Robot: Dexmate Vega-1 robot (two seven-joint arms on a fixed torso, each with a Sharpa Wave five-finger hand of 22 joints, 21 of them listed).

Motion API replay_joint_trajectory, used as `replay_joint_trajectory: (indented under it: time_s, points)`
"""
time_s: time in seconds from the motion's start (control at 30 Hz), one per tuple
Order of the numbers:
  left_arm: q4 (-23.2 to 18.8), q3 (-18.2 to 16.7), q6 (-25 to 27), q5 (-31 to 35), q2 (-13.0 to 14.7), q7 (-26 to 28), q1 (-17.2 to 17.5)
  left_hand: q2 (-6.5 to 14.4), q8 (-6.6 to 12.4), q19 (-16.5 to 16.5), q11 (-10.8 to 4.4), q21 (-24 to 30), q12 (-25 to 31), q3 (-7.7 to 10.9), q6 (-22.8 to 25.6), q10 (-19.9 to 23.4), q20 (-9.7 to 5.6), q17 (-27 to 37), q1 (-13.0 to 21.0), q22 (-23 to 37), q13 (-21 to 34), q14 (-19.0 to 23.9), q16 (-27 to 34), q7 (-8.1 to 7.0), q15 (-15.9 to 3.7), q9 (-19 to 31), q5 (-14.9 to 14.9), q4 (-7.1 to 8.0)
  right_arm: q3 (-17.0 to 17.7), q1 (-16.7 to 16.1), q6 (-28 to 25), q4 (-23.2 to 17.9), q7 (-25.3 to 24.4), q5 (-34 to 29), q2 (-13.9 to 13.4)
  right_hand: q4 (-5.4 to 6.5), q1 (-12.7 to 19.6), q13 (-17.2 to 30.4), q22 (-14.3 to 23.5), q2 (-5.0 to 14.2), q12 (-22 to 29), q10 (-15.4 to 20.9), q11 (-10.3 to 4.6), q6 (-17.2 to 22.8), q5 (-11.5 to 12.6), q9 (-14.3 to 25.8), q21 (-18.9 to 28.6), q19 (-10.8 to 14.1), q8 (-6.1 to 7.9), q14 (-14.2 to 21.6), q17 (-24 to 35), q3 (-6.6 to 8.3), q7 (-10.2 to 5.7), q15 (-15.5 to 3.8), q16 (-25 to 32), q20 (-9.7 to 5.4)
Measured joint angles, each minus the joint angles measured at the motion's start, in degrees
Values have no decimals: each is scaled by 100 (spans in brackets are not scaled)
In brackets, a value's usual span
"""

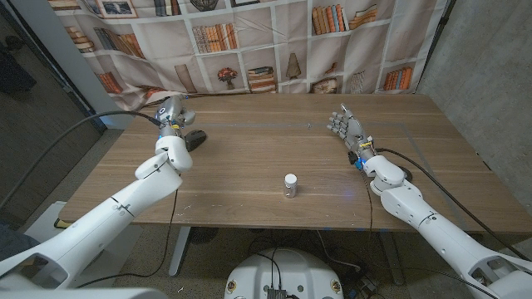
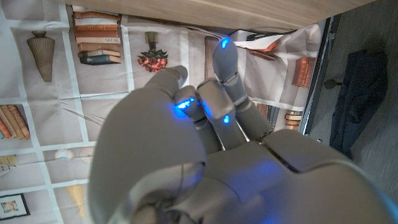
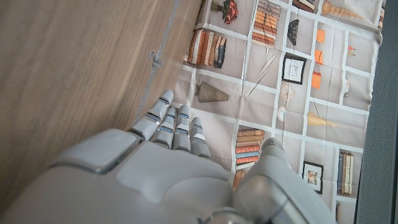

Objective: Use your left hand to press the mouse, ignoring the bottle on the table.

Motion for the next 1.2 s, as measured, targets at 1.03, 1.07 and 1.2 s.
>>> replay_joint_trajectory:
  time_s: [1.03, 1.07, 1.2]
  points:
    - [-131, 1372, 1006, 796, 675, -1507, -1036, -162, -27, -225, -75, 274, 8, 552, 418, -49, 104, -86, -364, -461, 79, -1, -289, -259, -2, -1, 171, 49, 68, -43, -9, -266, -48, -43, -114, -56, 81, 28, 0, -25, 0, 95, -13, 73, -26, -1, -12, 80, 0, 61, 0, 25, 11, -2, 0, -1]
    - [-128, 1381, 1005, 802, 678, -1522, -1043, -179, -26, -235, -75, 293, 4, 567, 447, -49, 115, -110, -381, -483, 78, -1, -319, -248, -2, -1, 171, 63, 69, -43, -7, -265, -48, -42, -113, -56, 81, 28, 0, -25, 0, 95, -12, 73, -26, -1, -12, 80, 0, 61, 0, 25, 11, -2, 0, -1]
    - [-82, 1510, 1005, 830, 719, -1590, -1137, -142, -71, -233, -79, 327, 4, 640, 447, -53, 114, -129, -456, -518, 92, -1, -342, -249, -2, 7, 171, 42, 72, -43, 23, -262, -47, -31, -112, -80, 104, 28, 0, -47, 0, 94, -12, 73, -26, -1, -12, 80, 0, 61, 0, 0, 11, -2, 0, -1]
